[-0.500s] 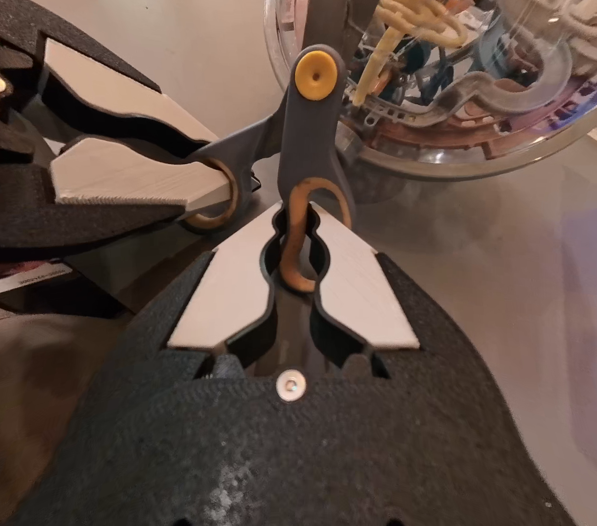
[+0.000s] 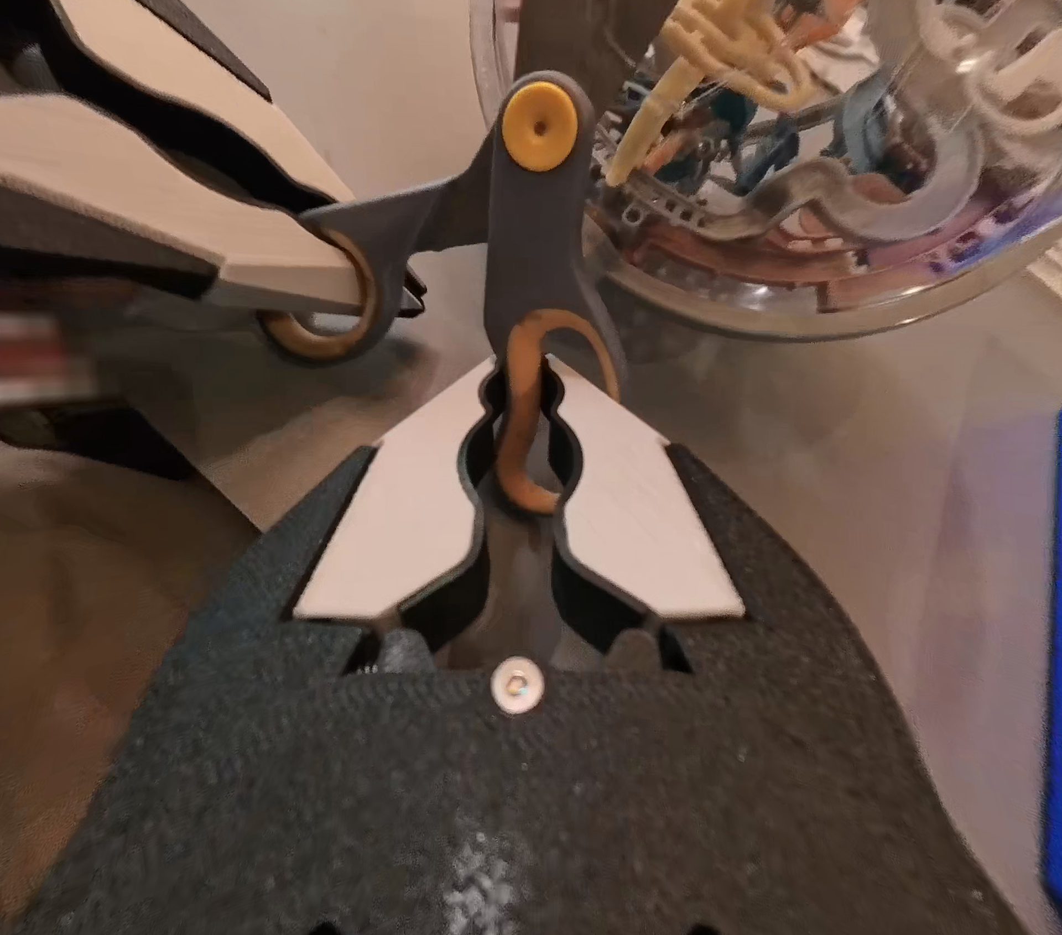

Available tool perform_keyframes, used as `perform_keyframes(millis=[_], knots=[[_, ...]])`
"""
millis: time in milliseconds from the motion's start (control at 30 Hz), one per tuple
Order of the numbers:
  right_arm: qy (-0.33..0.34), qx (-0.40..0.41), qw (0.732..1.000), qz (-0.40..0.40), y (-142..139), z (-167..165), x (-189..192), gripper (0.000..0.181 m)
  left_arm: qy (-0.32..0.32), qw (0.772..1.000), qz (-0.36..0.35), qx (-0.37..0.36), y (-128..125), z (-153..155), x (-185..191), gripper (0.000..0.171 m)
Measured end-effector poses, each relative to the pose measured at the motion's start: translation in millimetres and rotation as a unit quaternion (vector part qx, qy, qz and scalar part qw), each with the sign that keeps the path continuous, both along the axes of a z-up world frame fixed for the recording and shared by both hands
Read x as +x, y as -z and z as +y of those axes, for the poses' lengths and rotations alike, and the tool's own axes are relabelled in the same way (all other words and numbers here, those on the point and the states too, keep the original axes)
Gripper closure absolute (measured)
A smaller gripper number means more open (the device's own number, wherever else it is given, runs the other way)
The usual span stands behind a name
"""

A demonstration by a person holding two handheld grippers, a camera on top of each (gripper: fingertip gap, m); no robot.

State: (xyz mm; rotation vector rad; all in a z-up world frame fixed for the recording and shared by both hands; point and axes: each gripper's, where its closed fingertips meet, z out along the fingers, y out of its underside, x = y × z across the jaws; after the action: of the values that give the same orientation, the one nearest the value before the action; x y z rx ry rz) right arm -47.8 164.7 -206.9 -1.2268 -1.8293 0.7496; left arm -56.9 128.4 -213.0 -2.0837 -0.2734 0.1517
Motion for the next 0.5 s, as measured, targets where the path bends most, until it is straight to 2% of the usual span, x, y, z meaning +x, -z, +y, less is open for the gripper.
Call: perform_keyframes(millis=[300, 500], knots=[[-0.012, 0.029, 0.999, 0.013, -18, 18, 5, 0.166, 0.0, 1.0, 0.0, 0.009, -6, -13, -3, 0.171], [-0.032, 0.04, 0.998, 0.023, -23, 12, 3, 0.168, -0.01, 0.999, 0.028, 0.022, -19, -18, -8, 0.171]])
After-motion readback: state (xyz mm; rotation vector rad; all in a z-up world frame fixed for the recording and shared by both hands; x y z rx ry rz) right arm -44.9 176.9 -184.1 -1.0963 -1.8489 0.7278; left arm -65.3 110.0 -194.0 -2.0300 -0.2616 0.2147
